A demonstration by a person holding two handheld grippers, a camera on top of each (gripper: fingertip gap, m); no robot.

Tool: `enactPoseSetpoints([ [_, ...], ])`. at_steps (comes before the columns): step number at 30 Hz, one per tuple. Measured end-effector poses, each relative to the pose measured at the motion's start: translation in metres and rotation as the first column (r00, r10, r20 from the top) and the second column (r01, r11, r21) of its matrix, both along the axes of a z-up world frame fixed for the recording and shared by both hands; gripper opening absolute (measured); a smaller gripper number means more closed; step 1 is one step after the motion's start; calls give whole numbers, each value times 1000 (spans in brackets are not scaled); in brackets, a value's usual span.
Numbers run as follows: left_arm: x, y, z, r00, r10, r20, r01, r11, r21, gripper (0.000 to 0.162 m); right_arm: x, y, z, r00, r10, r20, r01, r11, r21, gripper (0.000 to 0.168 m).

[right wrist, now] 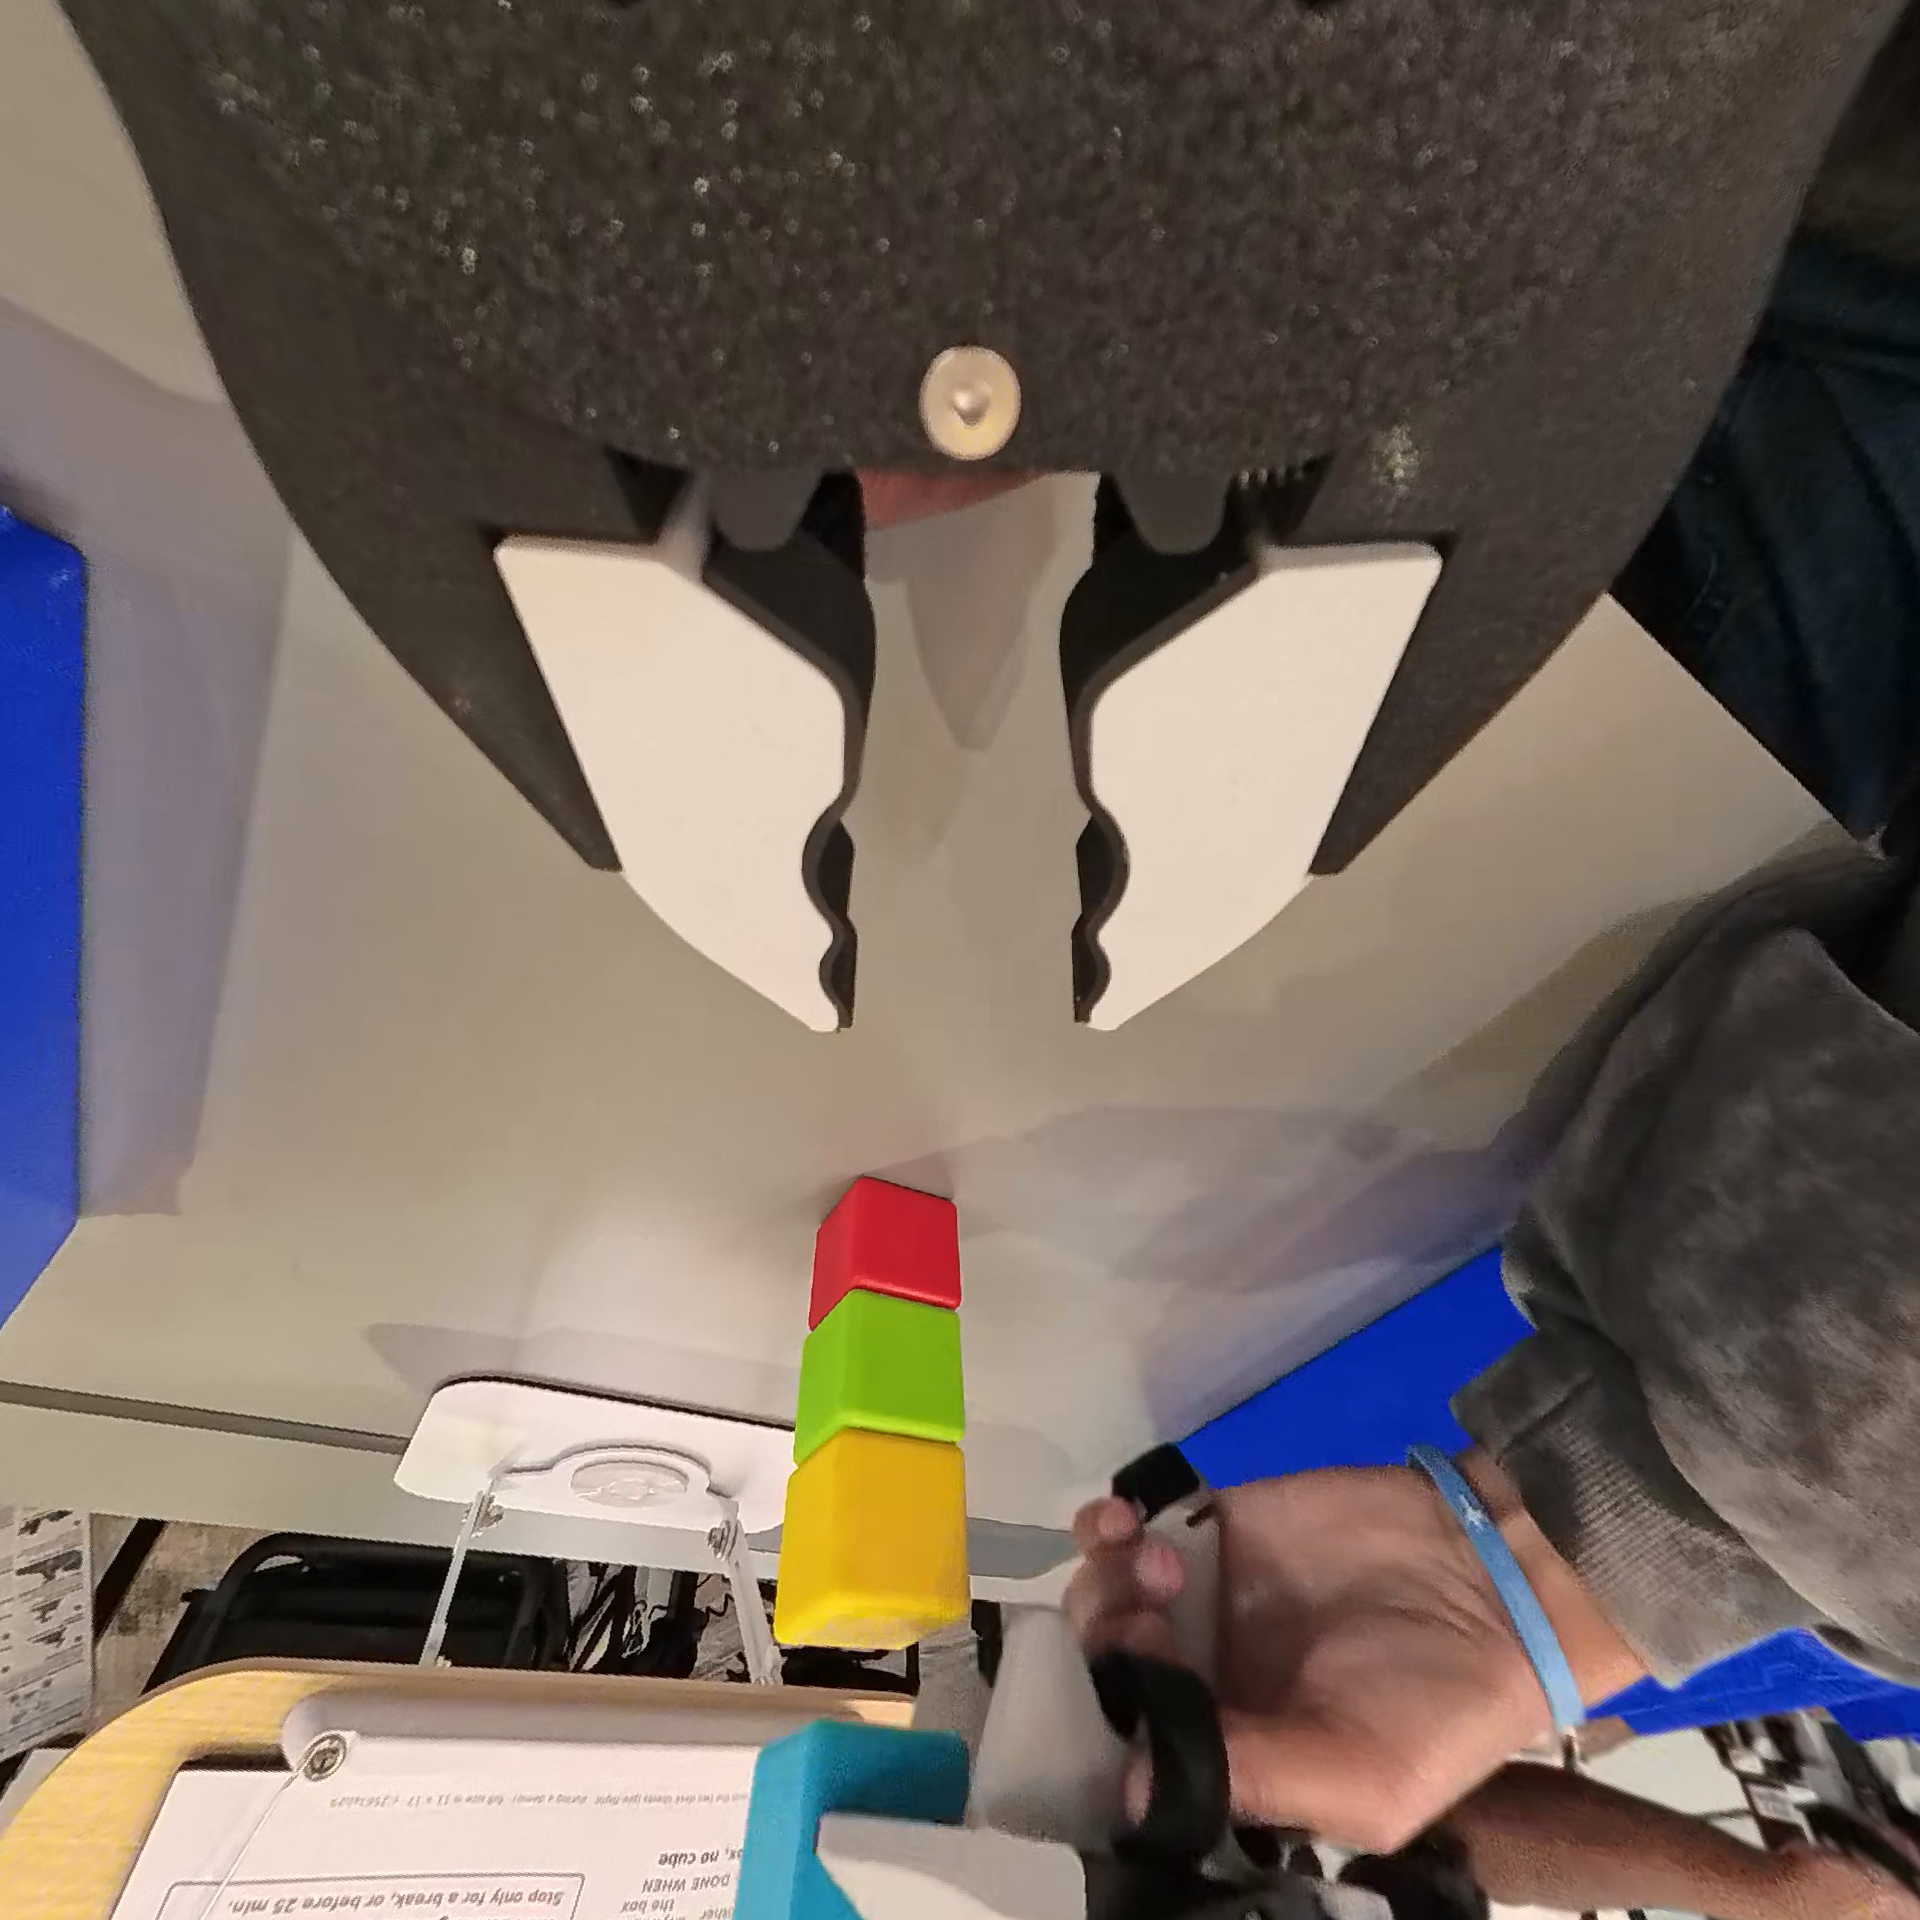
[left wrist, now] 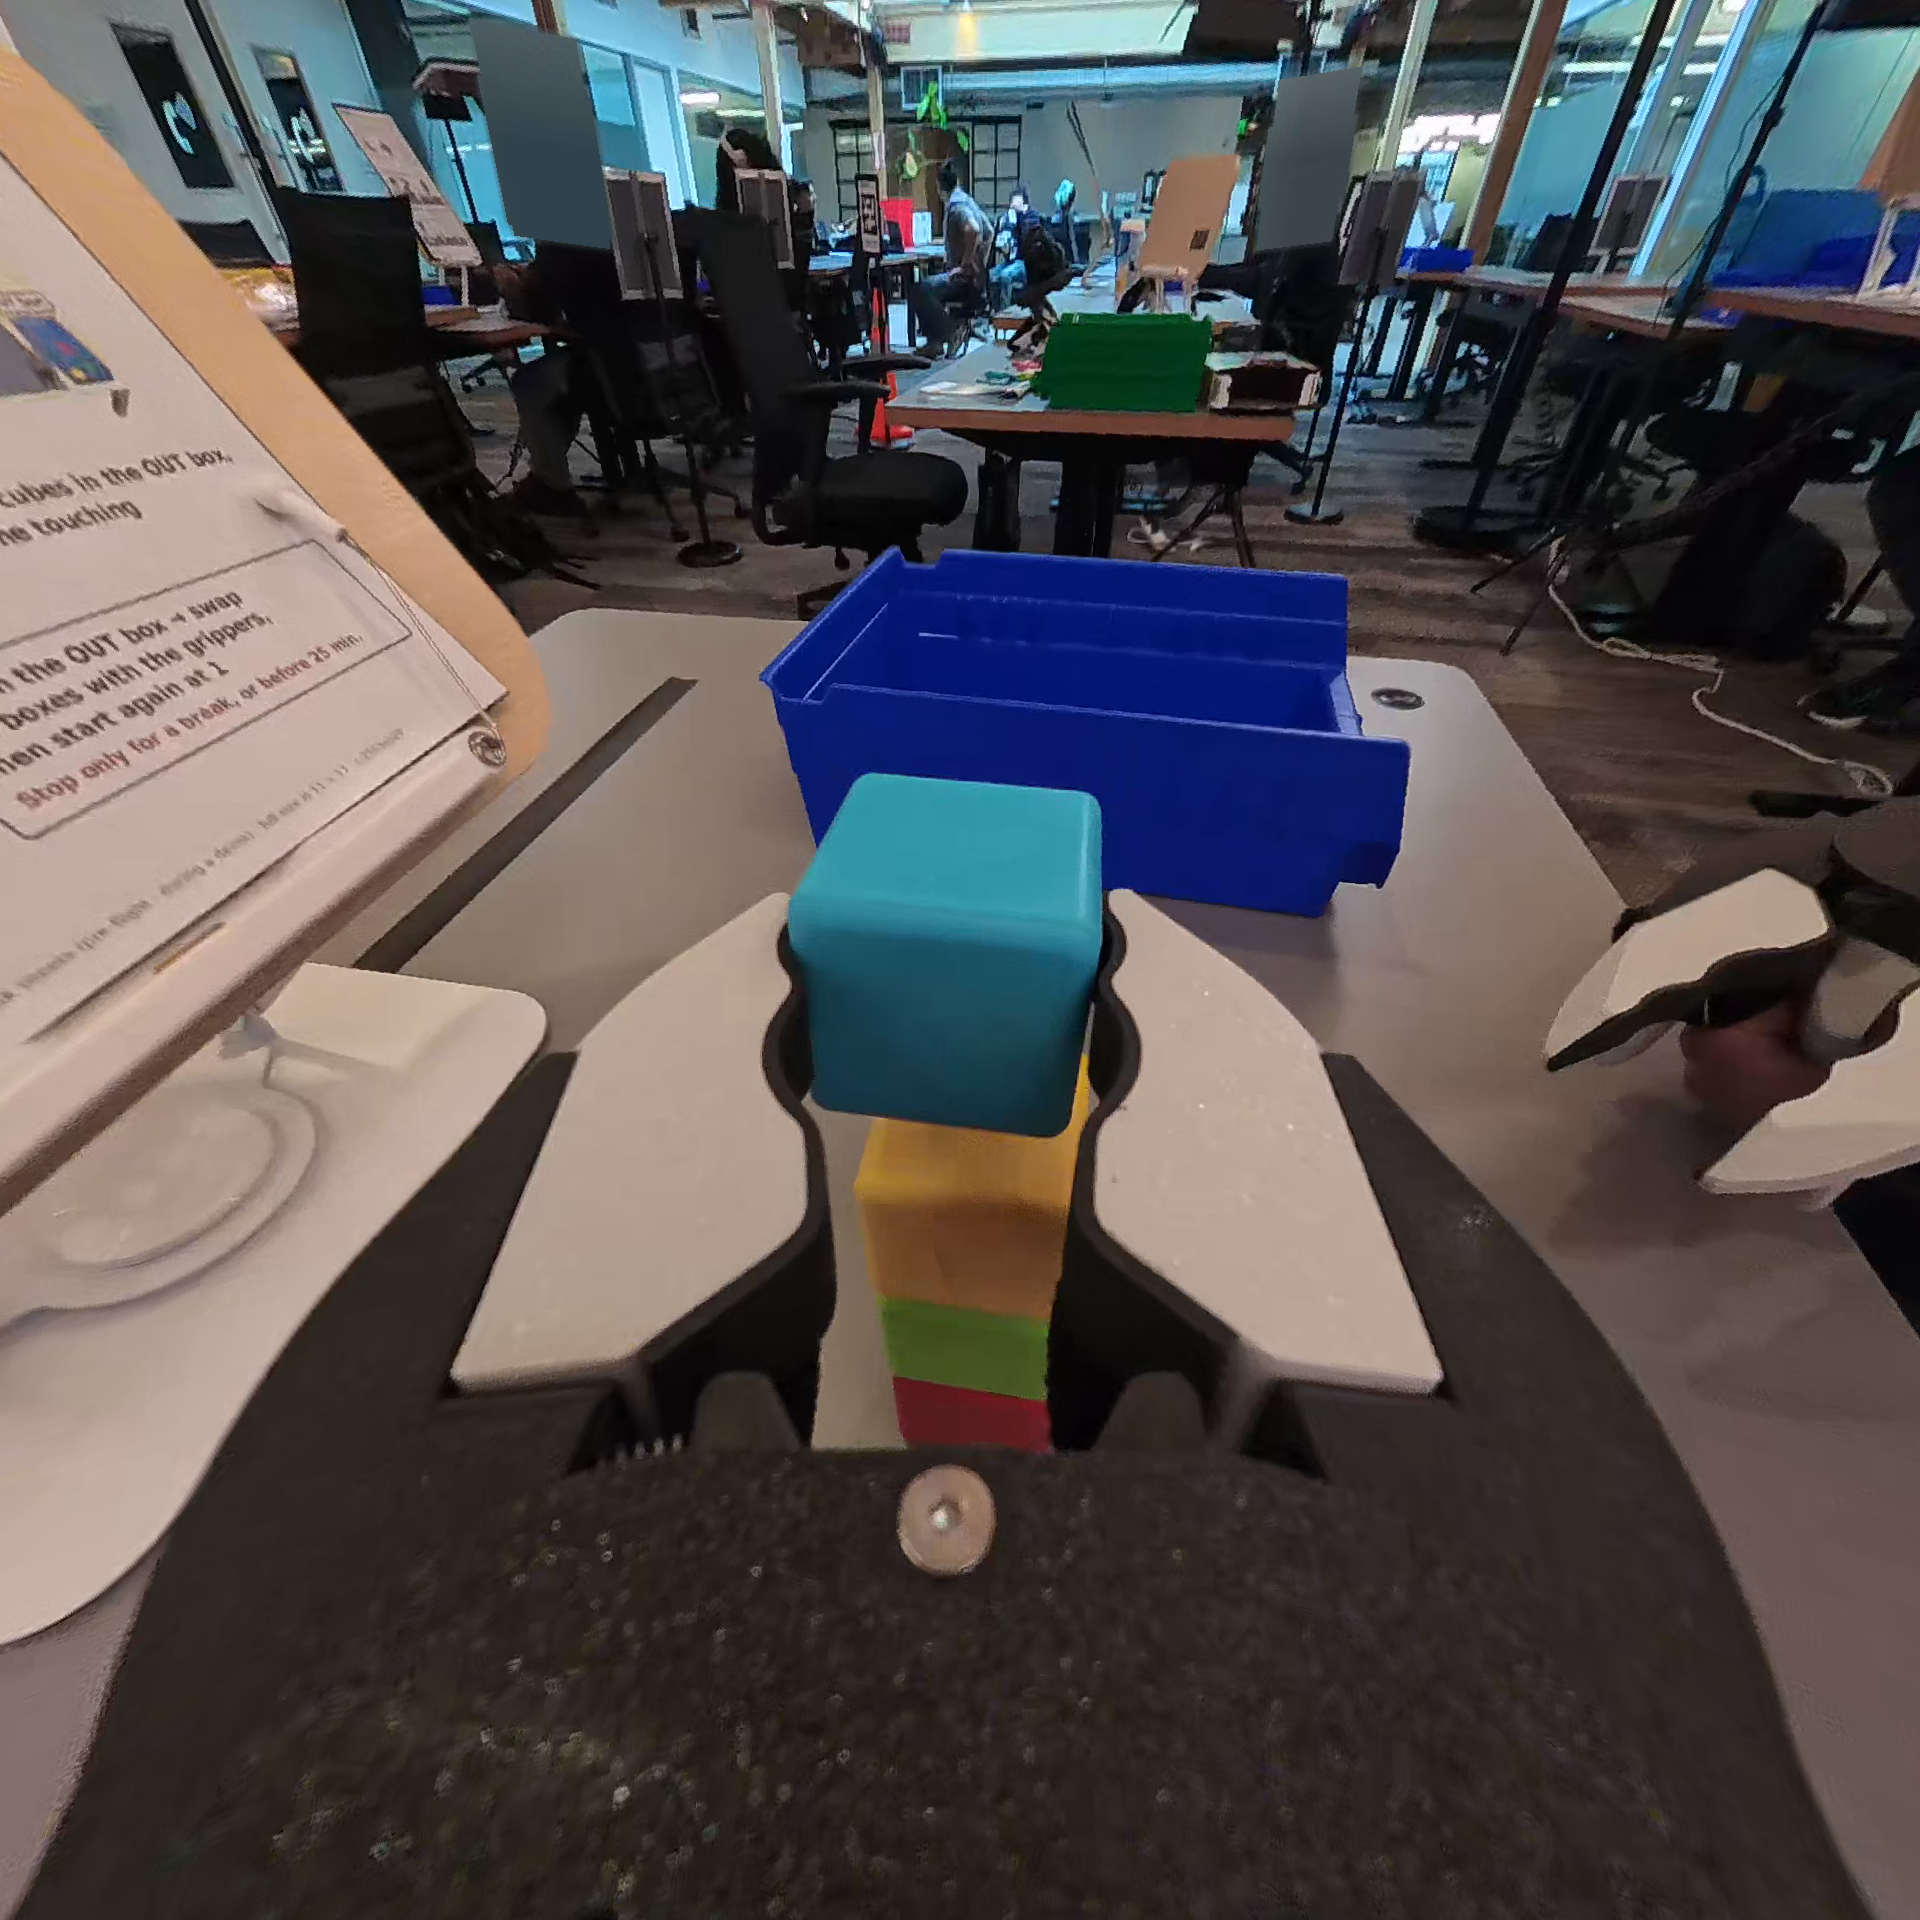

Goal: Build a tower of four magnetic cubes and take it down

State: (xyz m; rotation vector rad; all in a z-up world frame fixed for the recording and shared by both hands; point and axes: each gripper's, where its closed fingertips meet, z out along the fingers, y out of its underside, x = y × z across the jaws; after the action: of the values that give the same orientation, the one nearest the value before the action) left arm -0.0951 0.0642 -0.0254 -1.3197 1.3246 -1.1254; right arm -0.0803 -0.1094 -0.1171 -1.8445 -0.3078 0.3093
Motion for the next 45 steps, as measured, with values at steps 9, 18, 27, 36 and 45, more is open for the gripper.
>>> enactPoseSetpoints([
  [9, 2, -5, -19, 998, -42, 44, 43, 999, -24, 50, -1, 0, 0, 1000, 3, 5, -3, 1000, -2, 40],
  [18, -18, -1, 14, 987, 104, 120, -107, 994, 21, 76, 0, 0, -1, 1000, -1, 1, 1, 1000, -5, 40],
  [27, -106, -96, 25, 845, 523, 111, -500, 846, -183, 72, 1, 1, -1, 1000, -3, -4, 3, 1000, -8, 40],
  [36, -155, -176, -72, 633, 773, 44, -754, 628, -192, 68, 1, 1, 0, 1000, -9, 4, 9, 1000, 2, 41],
  [45, -123, -147, -45, 794, 601, 87, -585, 796, -157, 75, 1, 1, 0, 1000, -10, 1, 10, 1000, -1, 41],
])
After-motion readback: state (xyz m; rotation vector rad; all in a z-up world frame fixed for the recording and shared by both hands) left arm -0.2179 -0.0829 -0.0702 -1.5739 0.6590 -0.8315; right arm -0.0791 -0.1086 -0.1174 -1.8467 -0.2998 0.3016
